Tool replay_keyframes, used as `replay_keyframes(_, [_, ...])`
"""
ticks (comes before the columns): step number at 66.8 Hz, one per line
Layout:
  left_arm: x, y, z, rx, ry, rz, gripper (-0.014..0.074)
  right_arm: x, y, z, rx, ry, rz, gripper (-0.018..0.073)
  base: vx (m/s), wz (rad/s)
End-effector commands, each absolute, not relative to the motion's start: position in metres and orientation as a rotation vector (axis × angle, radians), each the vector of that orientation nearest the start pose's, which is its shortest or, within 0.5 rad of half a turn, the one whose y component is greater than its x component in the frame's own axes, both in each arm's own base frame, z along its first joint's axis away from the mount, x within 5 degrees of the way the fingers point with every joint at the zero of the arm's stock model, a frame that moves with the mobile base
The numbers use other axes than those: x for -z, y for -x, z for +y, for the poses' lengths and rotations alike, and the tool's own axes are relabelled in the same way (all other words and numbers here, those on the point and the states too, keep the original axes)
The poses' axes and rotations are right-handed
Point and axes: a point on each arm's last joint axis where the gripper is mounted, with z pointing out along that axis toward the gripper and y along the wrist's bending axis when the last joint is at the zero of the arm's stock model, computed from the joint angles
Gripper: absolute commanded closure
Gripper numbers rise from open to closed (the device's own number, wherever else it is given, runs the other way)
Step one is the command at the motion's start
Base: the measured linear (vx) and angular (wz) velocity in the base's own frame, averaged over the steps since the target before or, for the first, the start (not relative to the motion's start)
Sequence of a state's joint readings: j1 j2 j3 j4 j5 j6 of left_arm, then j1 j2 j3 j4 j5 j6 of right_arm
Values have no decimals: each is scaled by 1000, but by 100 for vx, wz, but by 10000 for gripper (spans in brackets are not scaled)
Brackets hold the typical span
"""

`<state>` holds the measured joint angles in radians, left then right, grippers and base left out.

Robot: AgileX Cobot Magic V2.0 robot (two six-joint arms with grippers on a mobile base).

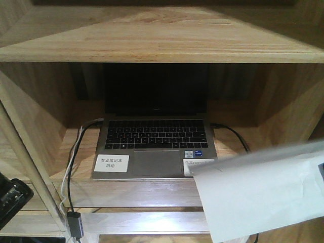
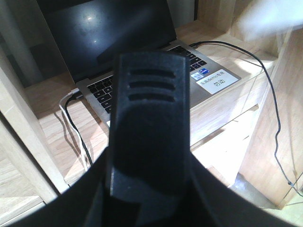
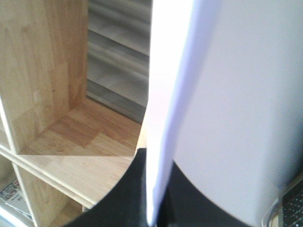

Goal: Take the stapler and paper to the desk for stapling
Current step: 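Pull the white paper off the shelf with the right gripper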

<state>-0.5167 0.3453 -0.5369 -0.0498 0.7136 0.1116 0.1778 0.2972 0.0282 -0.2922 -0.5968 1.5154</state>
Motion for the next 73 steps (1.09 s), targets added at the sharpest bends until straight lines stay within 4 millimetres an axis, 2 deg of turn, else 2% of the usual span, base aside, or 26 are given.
replay_keyframes(1, [-326, -57, -37, 352, -560, 1797, 603, -238, -70, 29, -1375, -536, 1189, 564, 0, 0])
replay_keyframes(73, [-326, -57, -37, 352, -560, 1797, 603, -238, -69, 29, -1374, -534, 1190, 564, -1, 0])
